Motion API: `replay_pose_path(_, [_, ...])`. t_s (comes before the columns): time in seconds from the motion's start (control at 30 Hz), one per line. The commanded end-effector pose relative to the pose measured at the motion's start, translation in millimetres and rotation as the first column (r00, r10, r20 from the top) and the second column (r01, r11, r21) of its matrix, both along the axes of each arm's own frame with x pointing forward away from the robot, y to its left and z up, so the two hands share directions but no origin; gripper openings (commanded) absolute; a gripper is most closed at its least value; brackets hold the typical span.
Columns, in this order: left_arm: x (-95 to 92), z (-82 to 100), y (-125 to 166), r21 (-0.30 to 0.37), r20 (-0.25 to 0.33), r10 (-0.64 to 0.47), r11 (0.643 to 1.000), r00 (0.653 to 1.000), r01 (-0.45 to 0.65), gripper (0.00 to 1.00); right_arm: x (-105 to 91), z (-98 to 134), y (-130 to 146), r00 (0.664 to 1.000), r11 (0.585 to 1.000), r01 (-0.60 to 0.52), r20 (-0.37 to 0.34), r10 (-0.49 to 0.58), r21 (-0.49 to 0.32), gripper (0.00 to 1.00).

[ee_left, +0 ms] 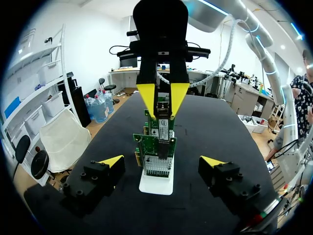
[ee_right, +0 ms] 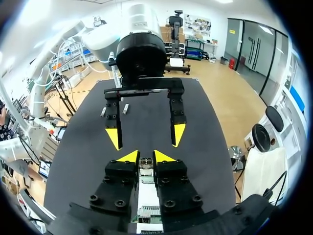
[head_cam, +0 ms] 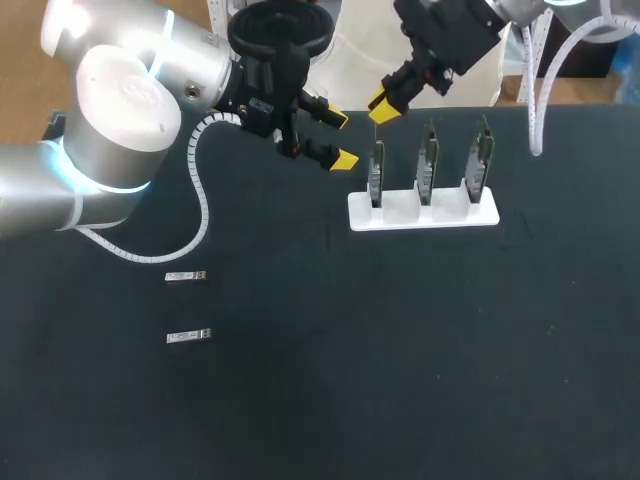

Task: Pick up the optical module with the left hand, and insert it into the network port with the right hand.

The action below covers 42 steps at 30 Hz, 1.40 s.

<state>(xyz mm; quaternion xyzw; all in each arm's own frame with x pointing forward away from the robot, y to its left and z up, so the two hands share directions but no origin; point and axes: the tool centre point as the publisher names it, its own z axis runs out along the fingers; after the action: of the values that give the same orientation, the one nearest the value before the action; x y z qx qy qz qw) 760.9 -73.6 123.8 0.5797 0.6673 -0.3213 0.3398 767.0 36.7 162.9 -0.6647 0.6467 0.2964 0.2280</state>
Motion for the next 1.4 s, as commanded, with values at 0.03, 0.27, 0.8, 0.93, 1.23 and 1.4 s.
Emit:
replay_pose_path(0.03, [-0.2,0.4,-1,0.004,-0.001,0.002,1.000,1.000,-0.002,1.00,0.3,-2,0,1.000,1.000,0.003,-0.001,-0.003,0.002,0.00])
replay_pose_path(0.27, [-0.2,0.4,-1,0.004,-0.001,0.002,1.000,1.000,-0.002,1.00,-0.3,-3,0,1.000,1.000,0.008,-0.009,-0.008,0.003,1.00])
replay_pose_path(0.8, [-0.2,0.4,-1,0.004,-0.001,0.002,1.000,1.000,-0.002,1.00,0.4,14,-18,0.997,0.992,-0.003,-0.082,0.013,0.127,1.00])
replay_pose_path(0.93, [-0.2,0.4,-1,0.004,-0.001,0.002,1.000,1.000,-0.002,1.00,0.4,16,-23,0.996,0.992,-0.013,-0.087,0.024,0.124,1.00])
replay_pose_path(1.23, [-0.2,0.4,-1,0.004,-0.001,0.002,1.000,1.000,-0.002,1.00,-2.7,14,-25,0.998,0.994,0.002,-0.061,0.004,0.110,0.00])
replay_pose_path(1.4, [-0.2,0.4,-1,0.004,-0.001,0.002,1.000,1.000,-0.002,1.00,-4.1,13,-23,0.999,0.995,0.015,-0.051,-0.010,0.103,0.00])
